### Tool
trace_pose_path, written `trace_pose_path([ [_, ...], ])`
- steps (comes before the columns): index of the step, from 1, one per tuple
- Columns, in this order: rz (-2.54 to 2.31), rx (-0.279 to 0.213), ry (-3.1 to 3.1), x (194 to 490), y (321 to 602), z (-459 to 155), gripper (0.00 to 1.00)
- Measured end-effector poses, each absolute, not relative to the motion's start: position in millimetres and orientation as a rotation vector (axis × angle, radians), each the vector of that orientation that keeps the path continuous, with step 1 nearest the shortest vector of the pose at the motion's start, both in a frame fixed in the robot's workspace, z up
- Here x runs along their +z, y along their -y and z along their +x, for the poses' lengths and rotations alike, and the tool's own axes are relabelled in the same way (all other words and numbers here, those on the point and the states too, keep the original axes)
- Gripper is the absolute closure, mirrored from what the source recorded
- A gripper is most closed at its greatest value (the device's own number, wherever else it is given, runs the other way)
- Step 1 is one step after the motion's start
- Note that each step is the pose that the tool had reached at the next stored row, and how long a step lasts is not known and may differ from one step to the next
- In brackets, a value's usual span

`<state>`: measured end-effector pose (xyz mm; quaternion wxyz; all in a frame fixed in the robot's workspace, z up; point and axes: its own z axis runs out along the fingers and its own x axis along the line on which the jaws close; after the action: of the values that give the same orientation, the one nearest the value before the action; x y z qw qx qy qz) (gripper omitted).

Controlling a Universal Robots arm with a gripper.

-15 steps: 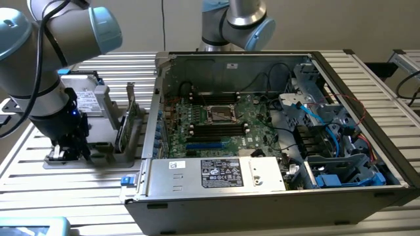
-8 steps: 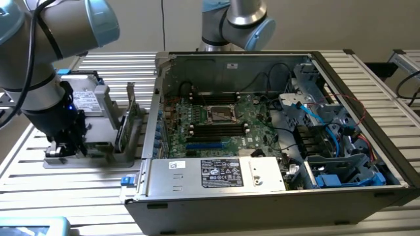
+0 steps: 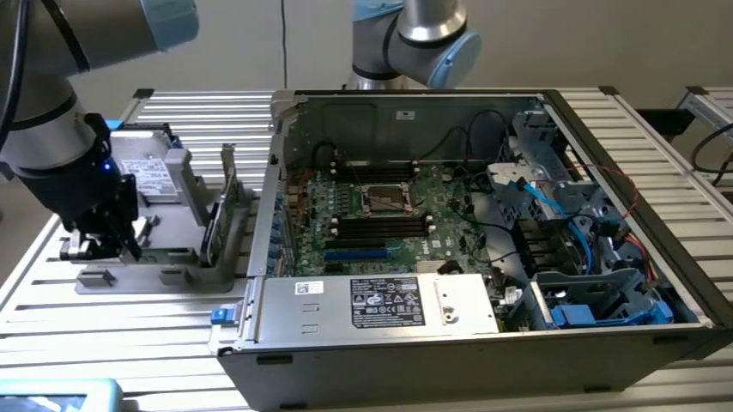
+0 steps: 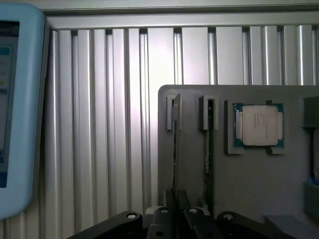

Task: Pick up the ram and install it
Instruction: 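Pick up the ram and move it above insertion slot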

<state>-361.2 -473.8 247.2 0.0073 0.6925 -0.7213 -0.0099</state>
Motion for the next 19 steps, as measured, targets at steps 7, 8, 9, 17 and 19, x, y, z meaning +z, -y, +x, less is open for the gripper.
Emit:
trace_pose_path([
  [7,2.165,-0.031,2.256,279.1,479.4,-361.3,0.86],
  [8,2.165,-0.031,2.256,283.5,479.7,-361.3,0.86],
  [9,2.165,-0.031,2.256,288.0,479.9,-361.3,0.86],
  [17,2.169,-0.038,2.259,316.3,480.0,-356.7,0.86],
  [19,2.169,-0.04,2.259,324.7,480.2,-352.3,0.86],
])
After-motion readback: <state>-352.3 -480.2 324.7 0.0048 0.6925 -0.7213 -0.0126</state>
